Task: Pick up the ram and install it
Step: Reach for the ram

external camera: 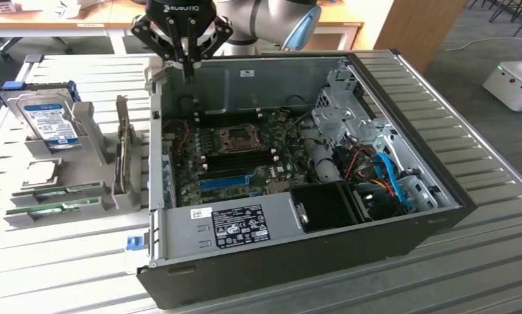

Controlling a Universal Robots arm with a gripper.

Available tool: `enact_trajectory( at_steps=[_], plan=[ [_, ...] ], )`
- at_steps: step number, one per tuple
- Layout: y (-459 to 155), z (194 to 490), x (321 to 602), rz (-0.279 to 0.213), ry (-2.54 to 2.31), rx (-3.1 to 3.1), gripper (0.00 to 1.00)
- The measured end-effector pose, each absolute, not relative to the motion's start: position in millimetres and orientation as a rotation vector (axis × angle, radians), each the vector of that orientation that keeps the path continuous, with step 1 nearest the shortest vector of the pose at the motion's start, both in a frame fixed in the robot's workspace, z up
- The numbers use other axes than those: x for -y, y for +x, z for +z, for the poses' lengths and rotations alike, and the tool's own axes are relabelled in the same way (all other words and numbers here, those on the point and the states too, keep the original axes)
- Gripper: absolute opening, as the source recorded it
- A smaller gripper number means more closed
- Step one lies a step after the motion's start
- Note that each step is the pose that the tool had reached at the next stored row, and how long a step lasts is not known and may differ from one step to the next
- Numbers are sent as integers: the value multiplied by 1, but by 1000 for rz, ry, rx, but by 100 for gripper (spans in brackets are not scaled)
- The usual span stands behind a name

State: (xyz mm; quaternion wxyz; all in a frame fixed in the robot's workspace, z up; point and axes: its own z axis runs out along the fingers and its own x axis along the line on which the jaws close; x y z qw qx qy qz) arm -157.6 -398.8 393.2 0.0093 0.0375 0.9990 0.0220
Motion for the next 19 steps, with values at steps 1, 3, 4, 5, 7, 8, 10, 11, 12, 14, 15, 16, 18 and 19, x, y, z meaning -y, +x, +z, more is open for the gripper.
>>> enact_trajectory(
  at_steps=[1,3,4,5,7,8,10,11,12,14,15,16,18,19],
  plan=[
    [-158,393,399,69,117,-3120,11],
    [-160,393,399,69,117,-3121,11],
    [-160,393,399,69,117,-3121,11],
    [-161,393,399,69,117,-3121,11],
    [-162,393,399,69,117,-3122,11],
    [-163,393,399,69,117,-3122,11],
    [-164,393,399,69,117,-3123,11],
    [-165,393,399,68,117,-3123,11],
    [-166,393,399,68,117,-3124,11],
    [-167,393,399,68,117,-3124,11],
    [-168,393,399,68,117,-3125,11],
    [-168,393,399,68,117,-3125,11],
    [-170,393,399,68,117,-3126,11],
    [-170,393,399,68,118,-3126,11]
  ],
)
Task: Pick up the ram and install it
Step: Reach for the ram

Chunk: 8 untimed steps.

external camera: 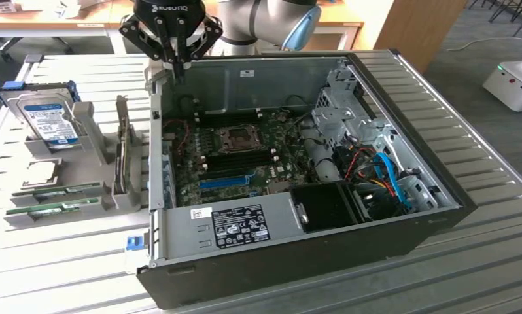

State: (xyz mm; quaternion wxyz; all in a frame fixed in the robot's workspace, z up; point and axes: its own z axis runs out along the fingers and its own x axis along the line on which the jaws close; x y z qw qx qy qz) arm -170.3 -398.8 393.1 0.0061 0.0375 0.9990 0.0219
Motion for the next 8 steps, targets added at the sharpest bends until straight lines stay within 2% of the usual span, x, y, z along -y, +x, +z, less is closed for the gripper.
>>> enact_trajectory(
  at_steps=[8],
  plan=[
    [-175,393,399,68,118,-3131,11]
  ],
)
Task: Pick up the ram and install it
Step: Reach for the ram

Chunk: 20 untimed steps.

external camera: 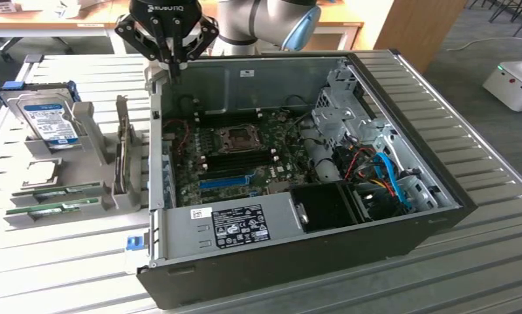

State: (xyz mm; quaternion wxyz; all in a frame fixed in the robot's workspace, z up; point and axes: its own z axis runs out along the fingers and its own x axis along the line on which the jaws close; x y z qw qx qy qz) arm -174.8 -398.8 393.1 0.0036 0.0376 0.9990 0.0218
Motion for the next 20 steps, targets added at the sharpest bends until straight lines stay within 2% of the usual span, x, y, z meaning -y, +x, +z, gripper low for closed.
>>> enact_trajectory(
  at_steps=[20],
  plan=[
    [-198,393,399,68,118,-3134,11]
  ],
)
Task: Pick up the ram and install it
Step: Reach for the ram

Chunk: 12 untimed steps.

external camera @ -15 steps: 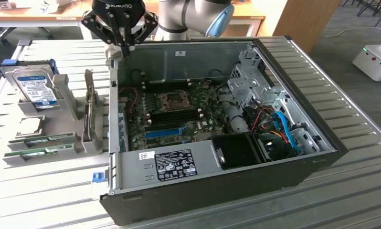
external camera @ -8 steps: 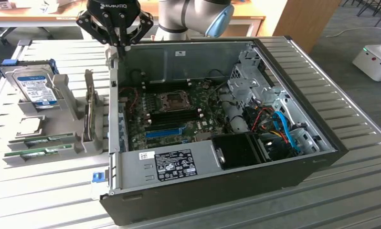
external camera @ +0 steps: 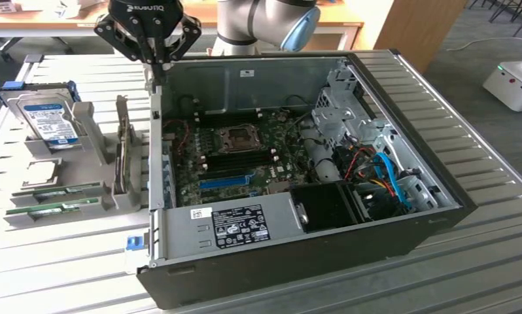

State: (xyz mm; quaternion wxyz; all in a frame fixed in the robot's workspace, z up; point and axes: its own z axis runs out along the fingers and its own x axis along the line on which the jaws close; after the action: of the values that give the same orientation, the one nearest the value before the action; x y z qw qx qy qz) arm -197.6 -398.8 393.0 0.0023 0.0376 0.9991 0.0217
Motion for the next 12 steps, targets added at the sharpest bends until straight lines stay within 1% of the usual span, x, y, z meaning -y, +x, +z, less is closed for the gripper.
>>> enact_trajectory(
  at_steps=[12],
  plan=[
    [-218,393,399,68,118,-3134,11]
  ],
)
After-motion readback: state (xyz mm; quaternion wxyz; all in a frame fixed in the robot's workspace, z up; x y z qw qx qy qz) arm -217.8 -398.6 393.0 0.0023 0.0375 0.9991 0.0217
